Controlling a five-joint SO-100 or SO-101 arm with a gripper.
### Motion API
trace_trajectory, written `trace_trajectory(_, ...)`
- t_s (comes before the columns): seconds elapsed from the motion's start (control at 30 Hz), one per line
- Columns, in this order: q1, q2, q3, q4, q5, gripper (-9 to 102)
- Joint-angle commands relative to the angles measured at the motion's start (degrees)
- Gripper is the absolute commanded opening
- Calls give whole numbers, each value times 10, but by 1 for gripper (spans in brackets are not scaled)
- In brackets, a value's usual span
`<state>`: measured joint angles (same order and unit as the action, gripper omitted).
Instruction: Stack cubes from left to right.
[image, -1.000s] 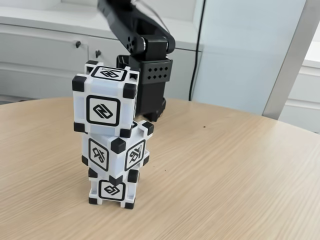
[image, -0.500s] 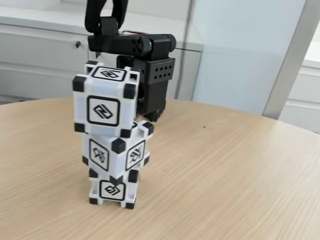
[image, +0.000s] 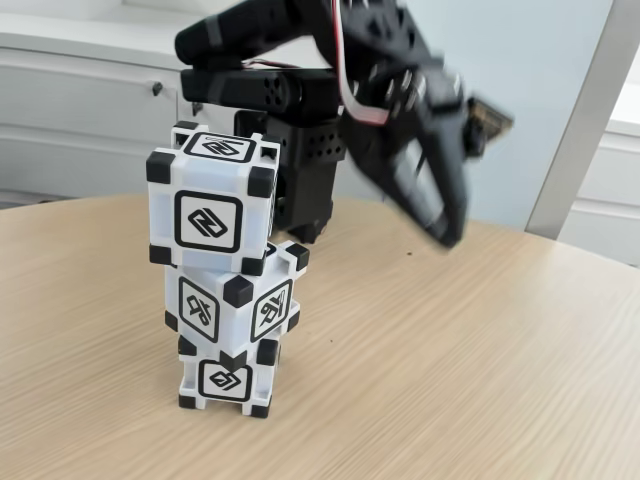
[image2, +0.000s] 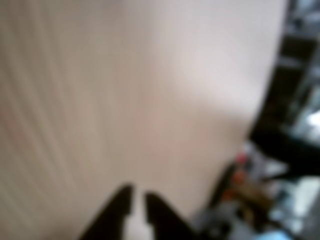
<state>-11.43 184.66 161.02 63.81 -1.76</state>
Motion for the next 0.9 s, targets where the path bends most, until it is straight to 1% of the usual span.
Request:
trace_trajectory(0.0,55,33,8,-10,-5,4)
trace_trajectory(0.07,92,33,9,-10,-28,5)
trace_trajectory(0.13,134,29,10,-10,-34,2)
trace_trajectory(0.33,234,29,9,-9,35,0)
trace_trajectory(0.47,286,29,10,-9,50,0)
trace_trajectory(0.63,308,29,10,-9,70,0)
trace_trajectory(0.87,308,33,11,-9,53,0)
